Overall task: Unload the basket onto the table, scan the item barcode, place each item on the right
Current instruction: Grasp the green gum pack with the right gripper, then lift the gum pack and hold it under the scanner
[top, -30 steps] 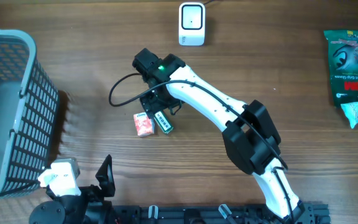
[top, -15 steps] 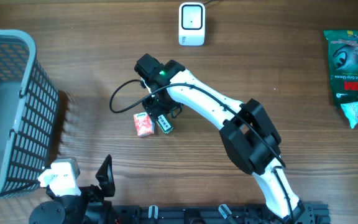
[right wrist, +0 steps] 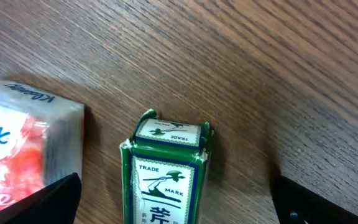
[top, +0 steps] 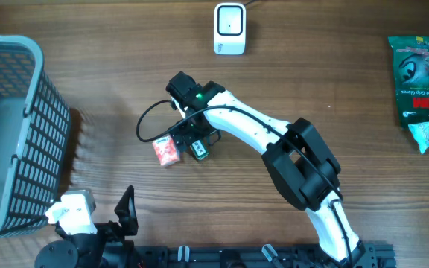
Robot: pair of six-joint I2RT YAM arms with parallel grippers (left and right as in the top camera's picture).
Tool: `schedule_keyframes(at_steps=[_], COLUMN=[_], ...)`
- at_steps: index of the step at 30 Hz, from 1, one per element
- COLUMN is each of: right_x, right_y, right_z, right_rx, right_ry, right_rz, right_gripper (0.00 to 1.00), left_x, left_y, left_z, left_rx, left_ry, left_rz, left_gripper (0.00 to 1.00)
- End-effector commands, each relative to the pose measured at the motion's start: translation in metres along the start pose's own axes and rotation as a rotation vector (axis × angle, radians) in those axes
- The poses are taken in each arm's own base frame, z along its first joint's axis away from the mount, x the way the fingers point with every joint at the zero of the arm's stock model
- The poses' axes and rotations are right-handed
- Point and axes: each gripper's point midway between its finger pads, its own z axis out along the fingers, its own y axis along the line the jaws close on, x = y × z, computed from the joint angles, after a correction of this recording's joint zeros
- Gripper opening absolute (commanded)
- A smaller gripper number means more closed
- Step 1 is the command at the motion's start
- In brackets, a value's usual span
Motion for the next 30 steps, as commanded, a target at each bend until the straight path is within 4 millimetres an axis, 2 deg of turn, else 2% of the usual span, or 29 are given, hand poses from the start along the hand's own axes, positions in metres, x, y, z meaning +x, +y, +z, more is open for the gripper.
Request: schedule_keyframes(at_steps=[1, 2, 6, 9, 13, 20, 24, 28, 30], right_x=[0.006, 0.006, 0.004, 0.0, -0.003, -0.004, -0.004, -0.006, -0.001], right_y=[-0.004, -0.004, -0.004, -0.004, -0.003, -0.01, -0.017, 0.004, -0.004], right_z=[0.005, 0.006, 0.006, 0.006, 0.005, 0.0, -0.03, -0.078, -0.094], right_rx=[-0.001, -0.001, -0.001, -0.001, -0.004, 0.001, -0.059, -0.455, -0.585], right_ry=[0.02, 0.018, 0.012, -0.006, -0.019, -0.01, 0.049, 0.072, 0.08], right_rz=[0.003, 0.003, 0.003, 0.0, -0.001, 0.015, 0.074, 0.022, 0.041], right_gripper=[0.99, 0.95, 0.67, 0.54, 0.42, 0.27, 0.26, 0.25, 0.25], left_x=[-0.001, -0.001, -0.001, -0.001, -0.001, -0.001, -0.001, -0.001, -0.001], left_y=[0.001, 0.001, 0.001, 0.001, 0.001, 0.001, 0.001, 0.001, 0.001], left_z=[-0.001, -0.001, -0.001, -0.001, -0.001, -0.001, -0.001, -0.001, -0.001], left_rx=[-0.006, -0.006, -0.006, -0.006, -0.006, -0.006, -0.006, -0.006, -0.006], left_ry=[-0.011, -0.012, -0.012, -0.011, -0.011, -0.012, -0.011, -0.012, -0.011], left_rz=[0.01, 0.01, 0.01, 0.01, 0.01, 0.01, 0.01, 0.01, 0.01], left_gripper=[1.0, 1.0, 1.0, 1.0, 1.0, 1.0, 1.0, 1.0, 1.0])
